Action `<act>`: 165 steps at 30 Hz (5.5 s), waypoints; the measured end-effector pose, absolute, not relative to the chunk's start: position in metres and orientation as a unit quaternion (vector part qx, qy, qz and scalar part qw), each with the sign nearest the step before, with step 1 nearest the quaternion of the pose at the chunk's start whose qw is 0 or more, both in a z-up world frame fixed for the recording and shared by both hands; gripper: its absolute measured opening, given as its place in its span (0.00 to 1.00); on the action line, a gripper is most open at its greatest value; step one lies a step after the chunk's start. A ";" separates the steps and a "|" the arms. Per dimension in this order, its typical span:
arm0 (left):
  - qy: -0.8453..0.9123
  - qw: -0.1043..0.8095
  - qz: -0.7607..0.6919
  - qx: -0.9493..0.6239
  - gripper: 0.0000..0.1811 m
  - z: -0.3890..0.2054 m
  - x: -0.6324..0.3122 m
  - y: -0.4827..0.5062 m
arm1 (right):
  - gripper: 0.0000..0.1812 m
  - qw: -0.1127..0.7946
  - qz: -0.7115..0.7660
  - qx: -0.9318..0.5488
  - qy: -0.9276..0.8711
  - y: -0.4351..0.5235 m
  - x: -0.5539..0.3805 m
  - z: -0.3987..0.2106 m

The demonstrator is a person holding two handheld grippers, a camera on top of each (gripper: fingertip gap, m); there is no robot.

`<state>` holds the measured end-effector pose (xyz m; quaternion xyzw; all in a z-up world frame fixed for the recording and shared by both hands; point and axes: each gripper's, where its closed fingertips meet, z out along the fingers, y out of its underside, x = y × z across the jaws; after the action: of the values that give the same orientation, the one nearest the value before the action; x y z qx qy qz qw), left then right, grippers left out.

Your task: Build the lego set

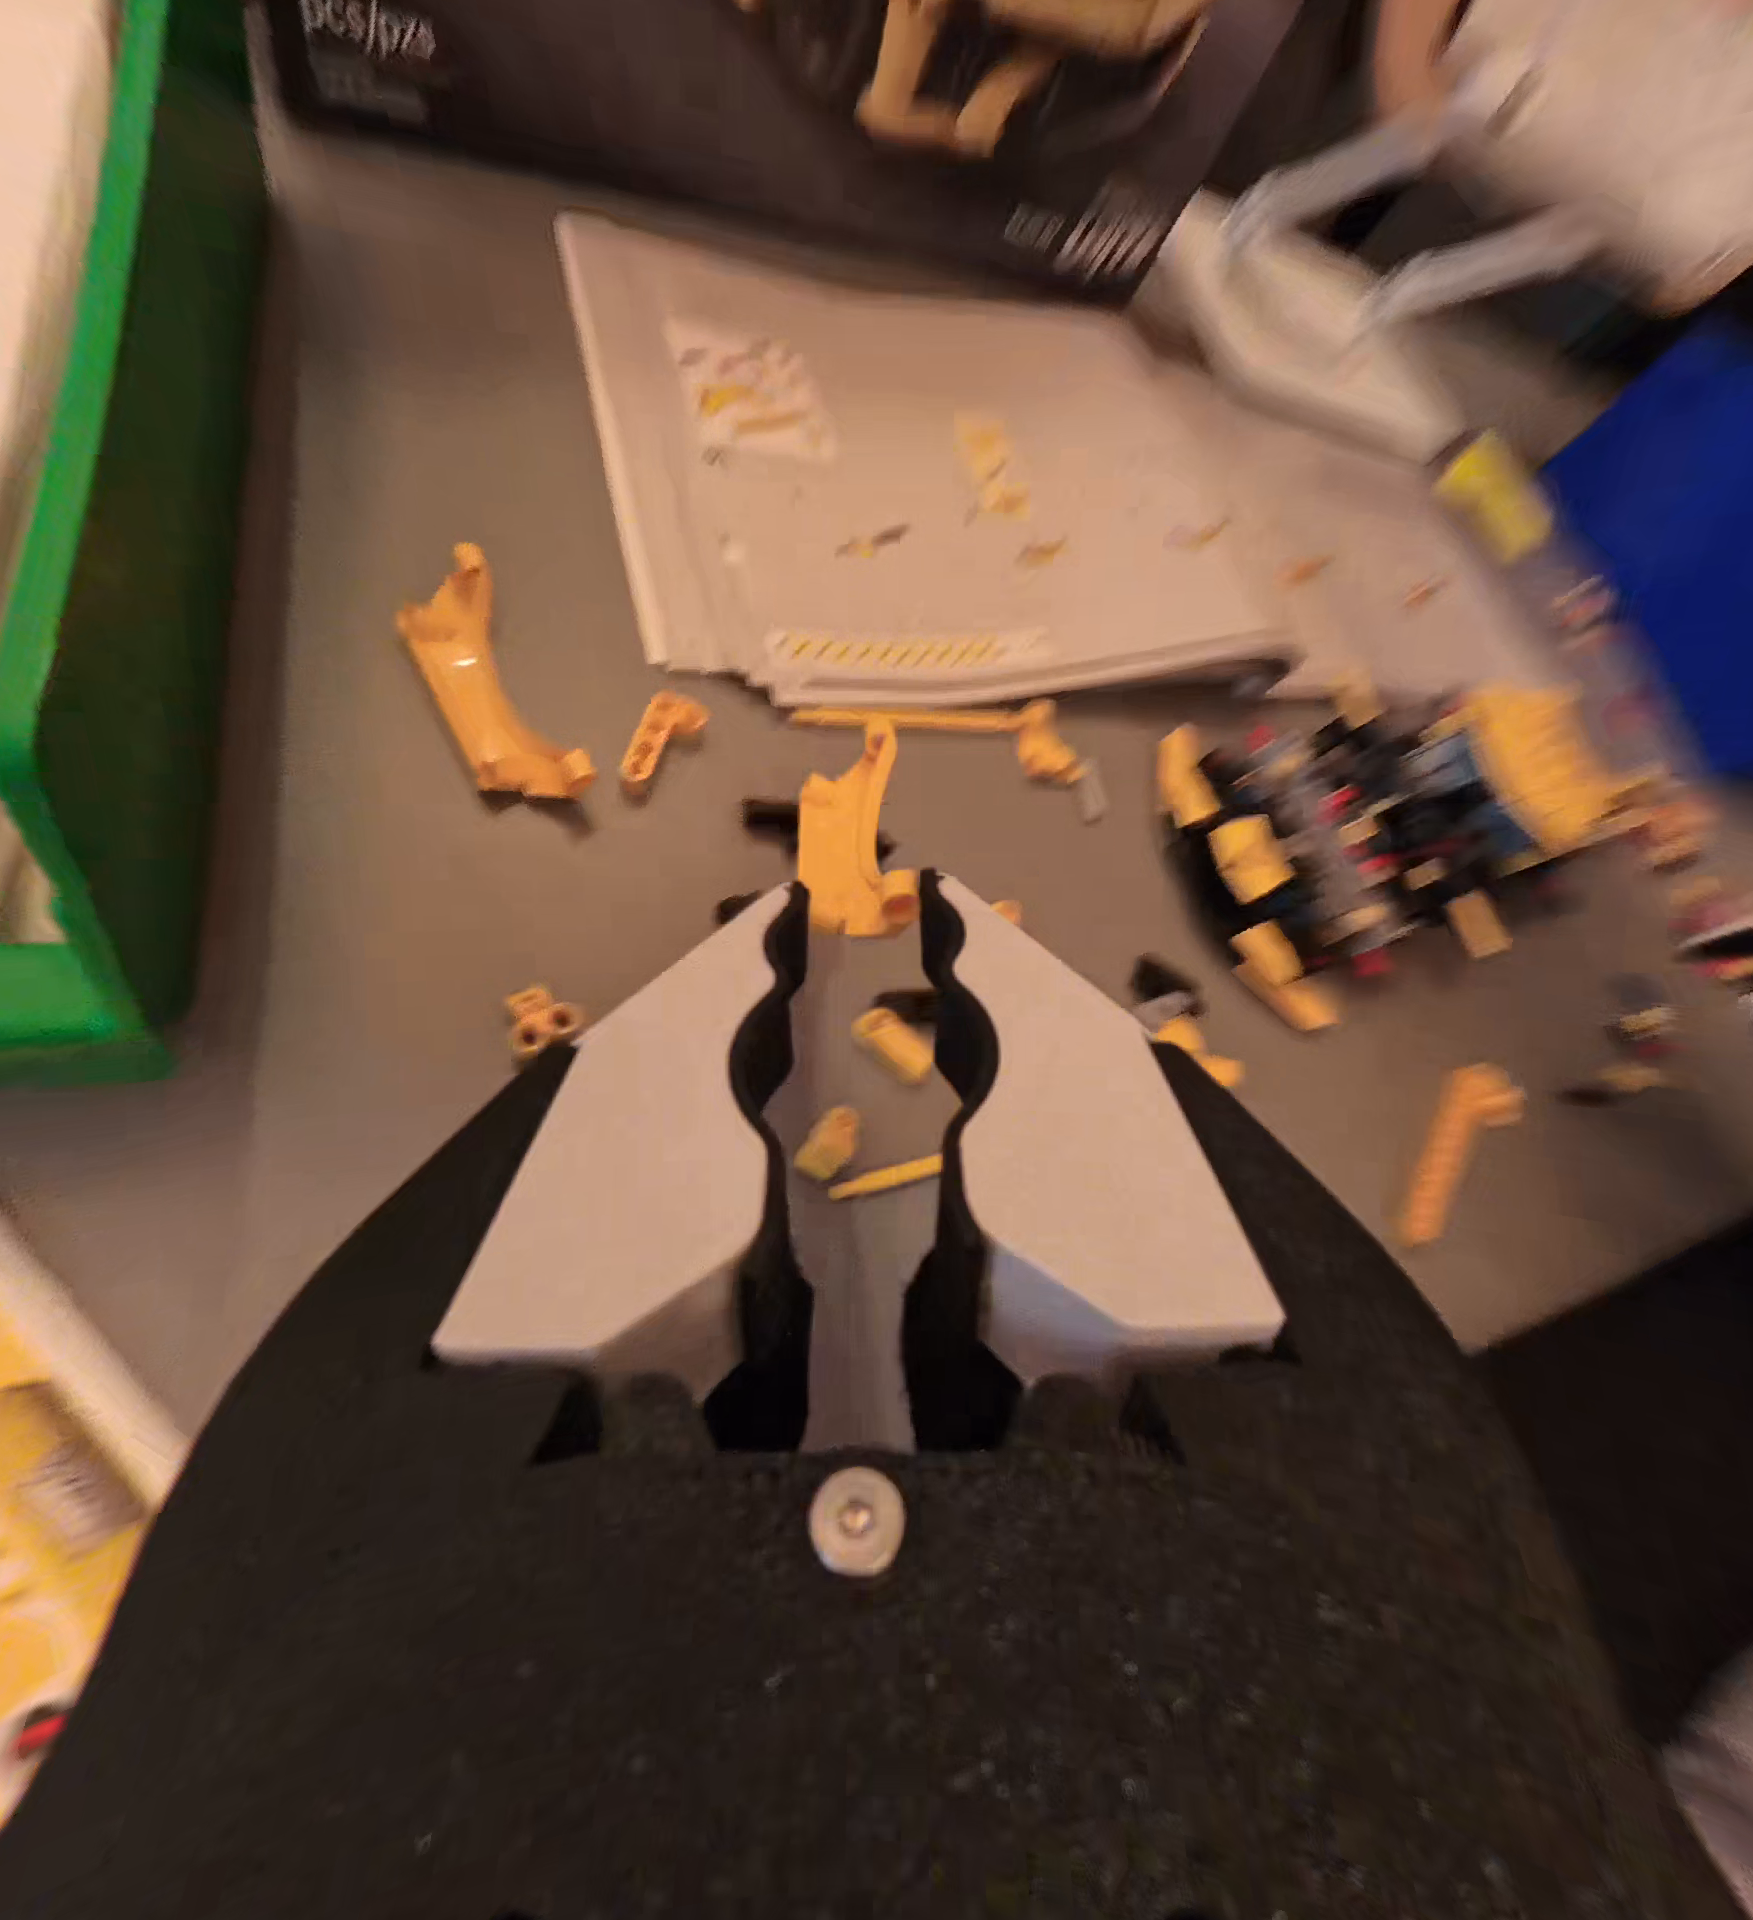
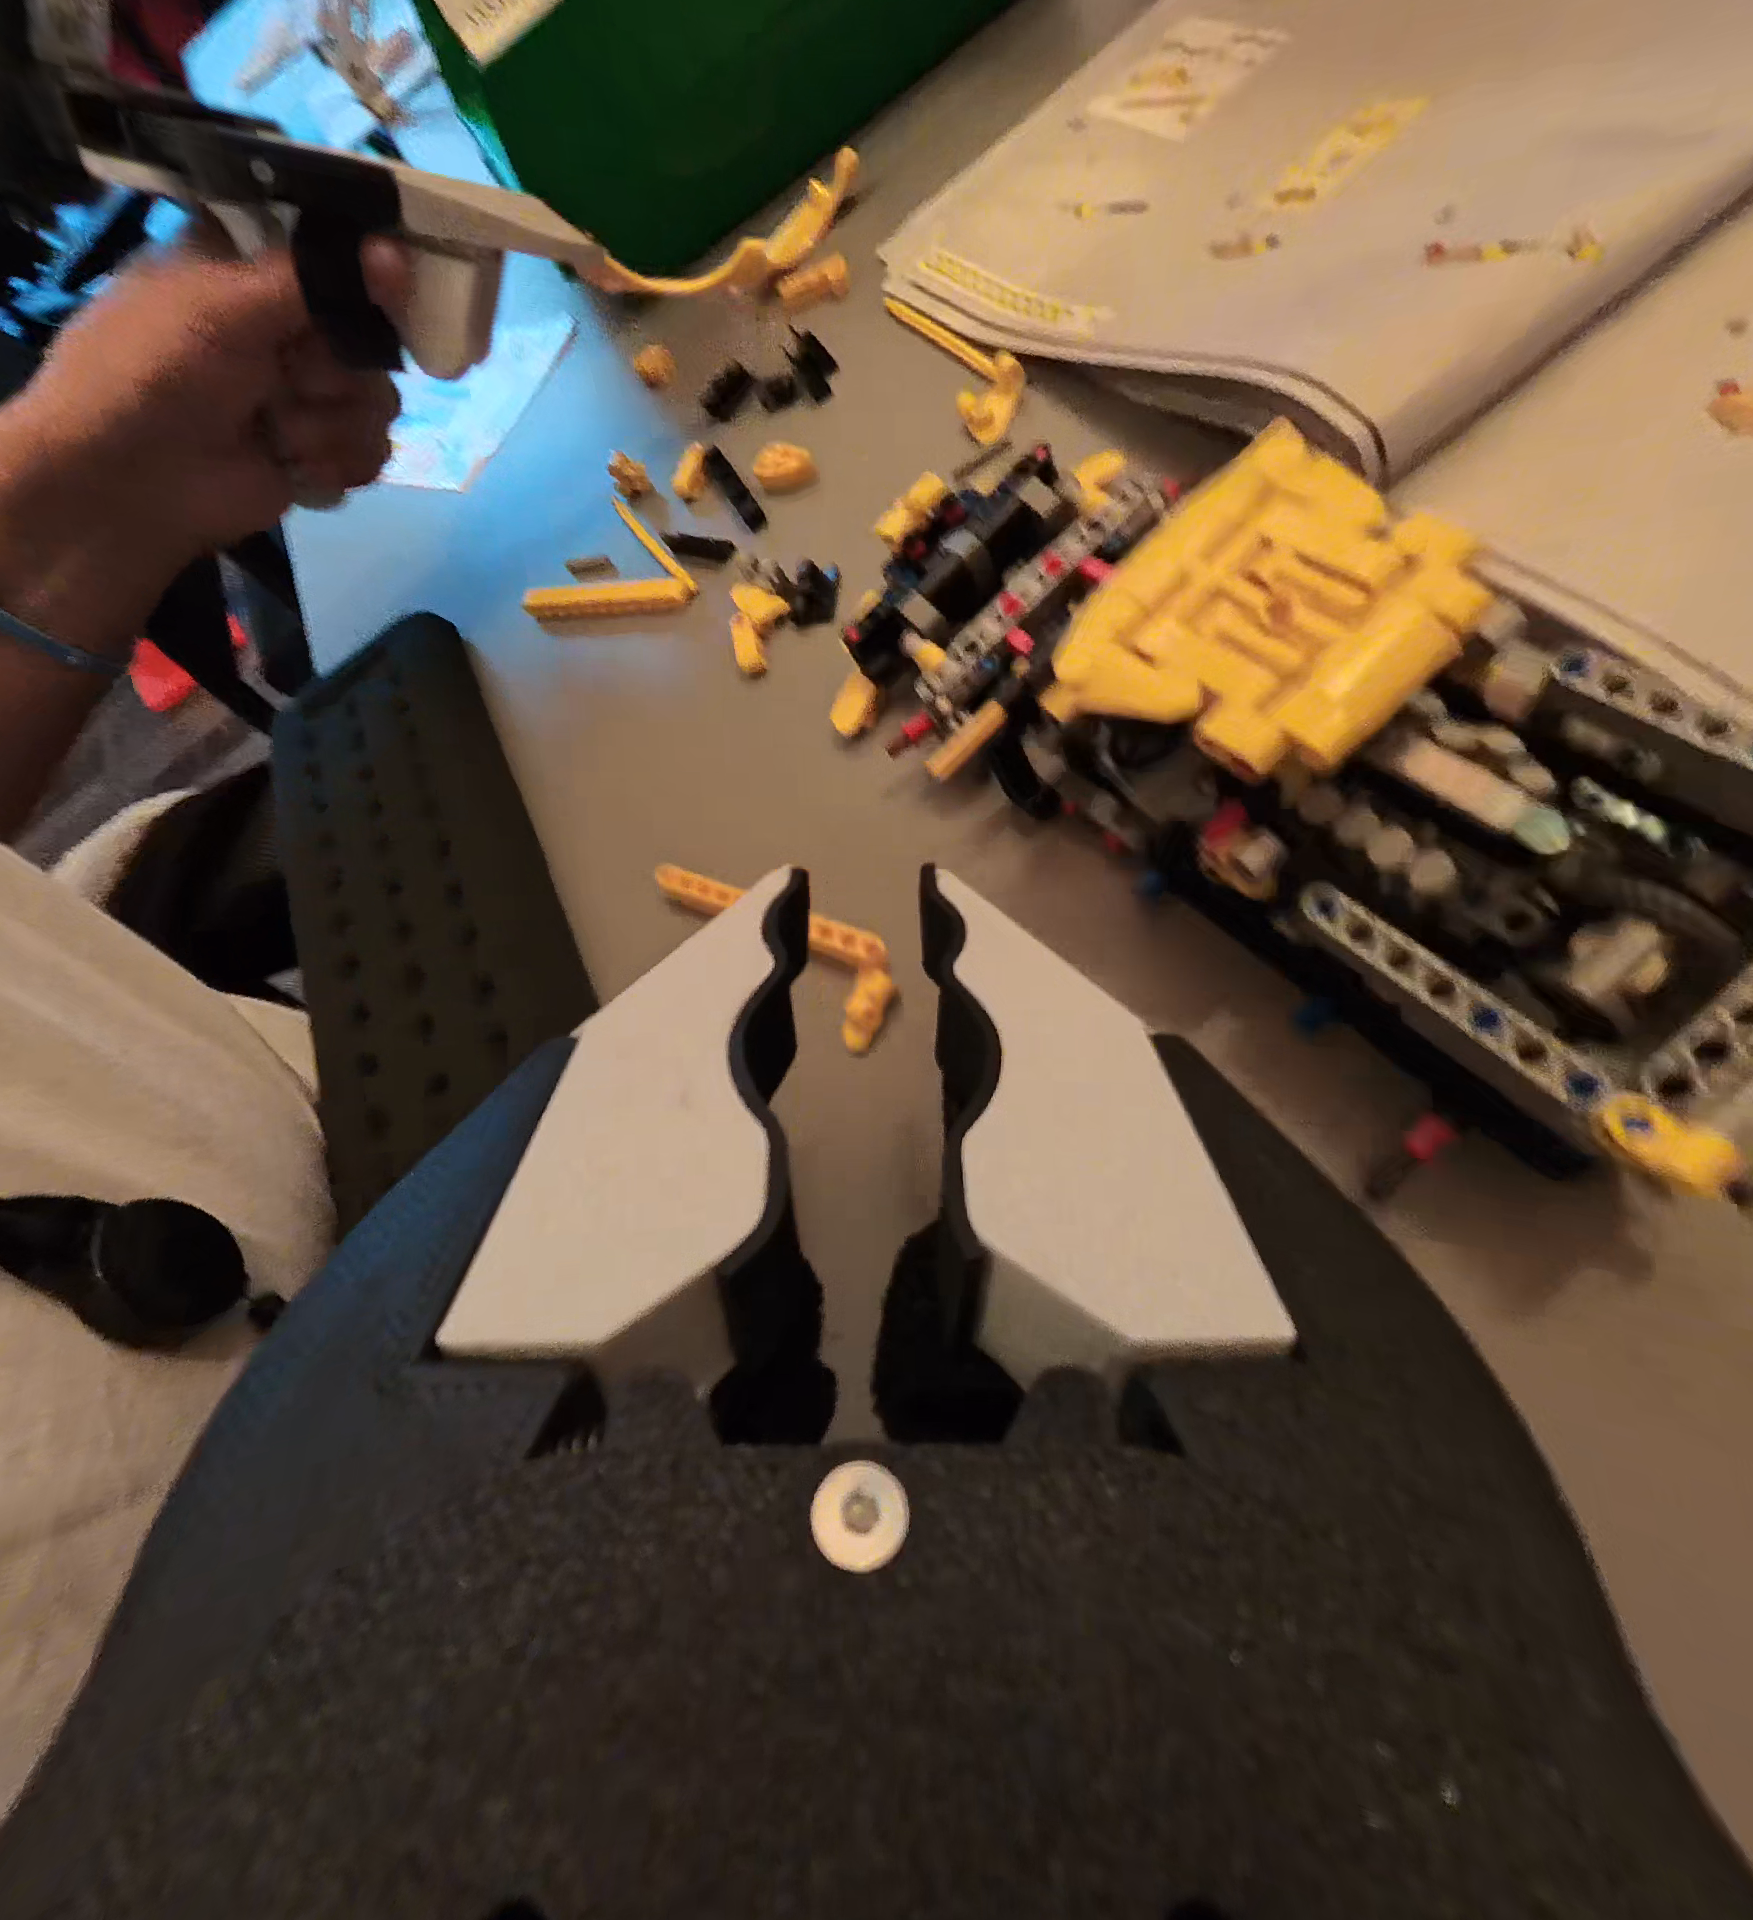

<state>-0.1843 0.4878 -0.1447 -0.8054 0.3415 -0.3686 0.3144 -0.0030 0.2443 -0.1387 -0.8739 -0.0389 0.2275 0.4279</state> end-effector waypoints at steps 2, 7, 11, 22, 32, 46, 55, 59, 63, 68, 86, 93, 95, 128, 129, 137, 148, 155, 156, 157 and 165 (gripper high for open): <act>0.296 0.294 -0.460 -0.783 0.12 -0.127 -0.180 0.478 | 0.11 0.448 0.244 -0.858 -0.051 0.261 -0.015 -0.126; 0.267 0.225 -0.579 -0.737 0.11 -0.104 -0.164 0.444 | 0.19 0.504 0.180 -0.824 -0.186 0.324 -0.064 -0.101; 0.349 0.212 -0.544 -0.733 0.11 -0.104 -0.150 0.414 | 0.22 0.492 0.109 -0.807 -0.309 0.365 -0.100 -0.100; 0.494 0.226 -0.471 -0.695 0.12 -0.080 -0.128 0.371 | 0.03 0.500 0.006 -0.763 -0.409 0.385 -0.119 -0.108; 0.413 0.201 -0.657 -0.598 0.17 -0.048 -0.108 0.358 | 0.01 0.626 0.406 -0.663 0.064 0.381 -0.069 -0.043; 0.381 0.180 -0.727 -0.542 0.05 -0.030 -0.063 0.329 | 0.00 0.592 0.632 -0.456 0.206 0.358 -0.061 -0.014; 0.672 0.512 -0.255 -0.471 0.05 -0.054 -0.088 0.366 | 0.23 0.631 0.402 -0.656 0.097 0.340 -0.028 -0.054; 0.737 0.577 -0.047 -0.348 0.05 -0.061 -0.096 0.375 | 0.24 0.595 0.288 -0.750 -0.035 0.331 -0.043 -0.062; 0.750 0.608 0.084 -0.244 0.05 -0.064 -0.098 0.381 | 0.24 0.558 0.117 -0.801 -0.180 0.335 -0.059 -0.067; 0.747 0.626 0.148 -0.168 0.05 -0.064 -0.098 0.381 | 0.17 0.564 0.066 -0.797 -0.204 0.344 -0.067 -0.051; 0.628 0.032 -0.550 -0.550 0.05 -0.121 -0.109 0.270 | 0.21 0.486 0.123 -0.855 -0.134 0.267 0.008 -0.089; 0.418 -0.265 -0.618 -0.611 0.04 -0.138 -0.093 0.252 | 0.28 0.447 0.080 -0.847 -0.276 0.244 -0.061 -0.144; 0.420 -0.288 -0.601 -0.617 0.05 -0.145 -0.094 0.245 | 0.29 0.434 0.043 -0.838 -0.328 0.249 -0.076 -0.160; 0.370 0.410 -0.459 -0.696 0.22 -0.115 -0.107 0.451 | 0.17 0.457 0.123 -0.856 -0.210 0.298 -0.021 -0.138; 0.369 0.426 -0.438 -0.700 0.22 -0.116 -0.110 0.461 | 0.18 0.490 0.124 -0.851 -0.146 0.293 -0.005 -0.132; 0.336 0.463 -0.421 -0.704 0.22 -0.111 -0.108 0.482 | 0.20 0.581 0.029 -0.808 0.099 0.225 0.058 -0.138; 0.419 0.482 -0.373 -0.673 0.19 -0.128 -0.087 0.445 | 0.19 0.595 -0.025 -0.802 0.037 0.229 0.048 -0.134; 0.437 0.500 -0.349 -0.661 0.19 -0.128 -0.087 0.443 | 0.20 0.639 -0.015 -0.761 0.111 0.192 0.088 -0.110; 0.440 0.500 -0.347 -0.660 0.19 -0.128 -0.087 0.443 | 0.17 0.622 -0.019 -0.776 0.104 0.180 0.095 -0.115; 0.442 0.502 -0.344 -0.659 0.19 -0.128 -0.087 0.442 | 0.15 0.595 -0.007 -0.800 0.081 0.170 0.096 -0.123; 0.466 0.498 -0.334 -0.651 0.19 -0.132 -0.081 0.436 | 0.15 0.372 0.033 -0.921 -0.112 0.150 0.042 -0.199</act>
<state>-0.0806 0.4356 -0.1320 -0.6510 0.4655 -0.3336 0.4982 0.0421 0.1501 -0.1986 -0.9208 -0.1118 0.0333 0.3721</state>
